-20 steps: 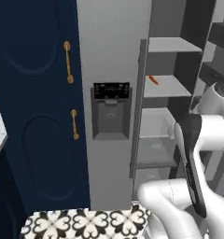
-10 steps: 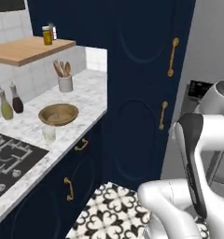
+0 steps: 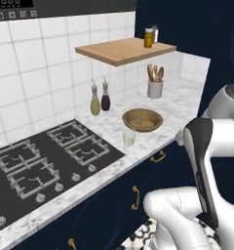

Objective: Grab a lemon wedge from the fridge and one ice cube from the ice bowl, and put them in the glass of lemonade.

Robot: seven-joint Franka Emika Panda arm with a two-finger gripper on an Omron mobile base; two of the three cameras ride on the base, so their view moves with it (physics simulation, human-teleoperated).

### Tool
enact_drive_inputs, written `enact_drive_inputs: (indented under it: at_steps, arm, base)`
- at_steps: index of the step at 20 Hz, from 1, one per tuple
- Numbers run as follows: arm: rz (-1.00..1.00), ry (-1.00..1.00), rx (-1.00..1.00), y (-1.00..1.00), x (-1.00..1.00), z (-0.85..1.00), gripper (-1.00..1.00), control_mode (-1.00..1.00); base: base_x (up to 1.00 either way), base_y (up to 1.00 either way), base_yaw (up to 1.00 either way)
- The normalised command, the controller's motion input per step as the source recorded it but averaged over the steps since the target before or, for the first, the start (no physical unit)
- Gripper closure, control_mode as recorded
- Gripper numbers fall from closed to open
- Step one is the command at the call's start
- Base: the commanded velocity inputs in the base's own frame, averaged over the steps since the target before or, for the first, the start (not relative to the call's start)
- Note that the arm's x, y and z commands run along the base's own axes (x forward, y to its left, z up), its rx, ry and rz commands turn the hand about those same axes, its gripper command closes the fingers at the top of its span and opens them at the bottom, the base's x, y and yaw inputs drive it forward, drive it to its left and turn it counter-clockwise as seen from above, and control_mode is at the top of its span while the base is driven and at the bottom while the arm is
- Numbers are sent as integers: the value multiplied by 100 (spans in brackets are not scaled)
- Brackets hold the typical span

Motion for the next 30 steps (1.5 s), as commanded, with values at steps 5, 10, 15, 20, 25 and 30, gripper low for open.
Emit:
enact_drive_inputs:
  at_steps: [5,10,15,20,25,30]
  arm:
    - [0,0,0,0,0,0,100,100]
    - [0,0,0,0,0,0,100,100]
    - [0,0,0,0,0,0,100,100]
    - [6,3,0,0,6,-3,100,-100]
    - [0,3,0,0,0,0,100,-100]
    - [15,46,-14,0,0,-1,100,-100]
  base:
    - [95,-9,50]
    - [84,-36,52]
    - [50,-24,48]
    - [0,0,0]
    - [0,0,0]
    - [0,0,0]
